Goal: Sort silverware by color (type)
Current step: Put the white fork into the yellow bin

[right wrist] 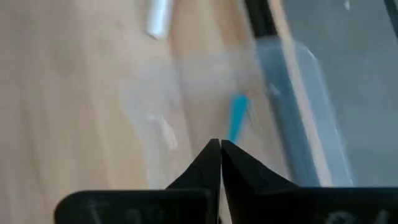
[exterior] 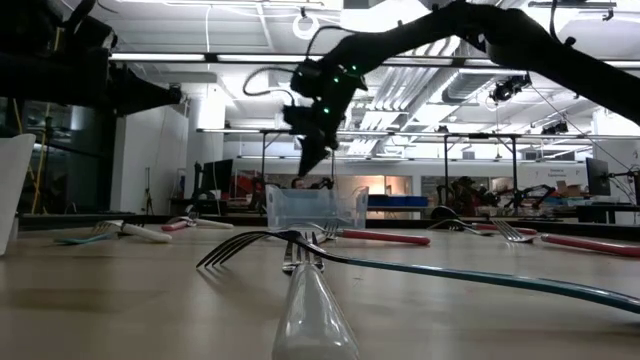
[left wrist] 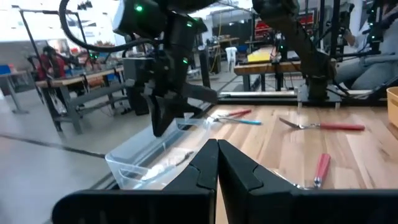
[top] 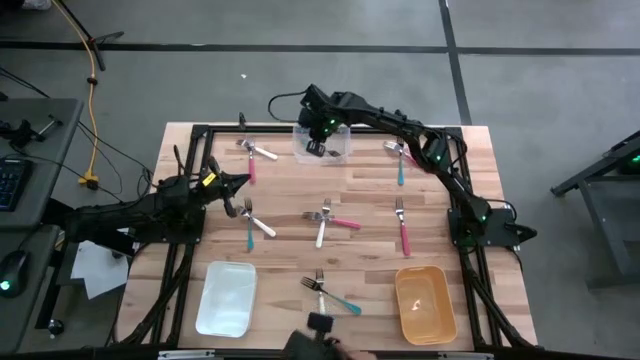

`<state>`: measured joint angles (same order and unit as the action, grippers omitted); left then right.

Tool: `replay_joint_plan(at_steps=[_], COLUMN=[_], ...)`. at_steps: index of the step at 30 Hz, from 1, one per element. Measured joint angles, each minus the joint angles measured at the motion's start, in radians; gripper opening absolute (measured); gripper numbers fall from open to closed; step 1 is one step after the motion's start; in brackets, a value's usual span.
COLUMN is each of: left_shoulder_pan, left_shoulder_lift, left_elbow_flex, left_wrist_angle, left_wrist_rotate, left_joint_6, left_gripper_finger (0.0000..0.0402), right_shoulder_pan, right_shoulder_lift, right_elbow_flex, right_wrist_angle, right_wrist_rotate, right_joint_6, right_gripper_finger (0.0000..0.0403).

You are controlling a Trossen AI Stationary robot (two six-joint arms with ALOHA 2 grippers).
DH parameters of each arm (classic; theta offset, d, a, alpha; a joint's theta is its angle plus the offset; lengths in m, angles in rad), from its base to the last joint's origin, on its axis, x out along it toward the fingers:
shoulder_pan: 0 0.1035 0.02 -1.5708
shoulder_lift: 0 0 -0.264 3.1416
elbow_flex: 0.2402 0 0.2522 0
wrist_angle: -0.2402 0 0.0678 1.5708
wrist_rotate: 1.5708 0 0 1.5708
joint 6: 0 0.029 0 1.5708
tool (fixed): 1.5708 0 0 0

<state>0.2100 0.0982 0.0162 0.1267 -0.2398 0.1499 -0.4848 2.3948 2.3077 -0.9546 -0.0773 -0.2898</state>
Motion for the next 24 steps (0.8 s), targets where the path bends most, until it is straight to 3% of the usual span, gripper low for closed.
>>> replay_joint_plan(at_steps=[7,15,24], left_shoulder_pan=[0.0,0.0,0.0], left_shoulder_lift=[0.0,0.0,0.0], left_elbow_flex=[0.0,0.0,0.0], left_wrist_angle=[0.006,0.006,-0.001], left_wrist_rotate=[-0.016,-0.016,-0.016], left_joint_6=[0.041,0.056,0.134], left_gripper_finger=[0.0,0.0,0.0], right_shoulder_pan=[0.104,0.205,0.256], right_shoulder_lift=[-0.001,0.017,0.094], right_elbow_flex=[0.0,-0.001,-0.003], right_wrist_angle=[0.165,0.363,0.523], right_wrist_rotate=[-0.079,-0.089,0.046], right_joint_6=[0.053,0.147,0.23], right_gripper_finger=[0.0001,0.0,0.0])
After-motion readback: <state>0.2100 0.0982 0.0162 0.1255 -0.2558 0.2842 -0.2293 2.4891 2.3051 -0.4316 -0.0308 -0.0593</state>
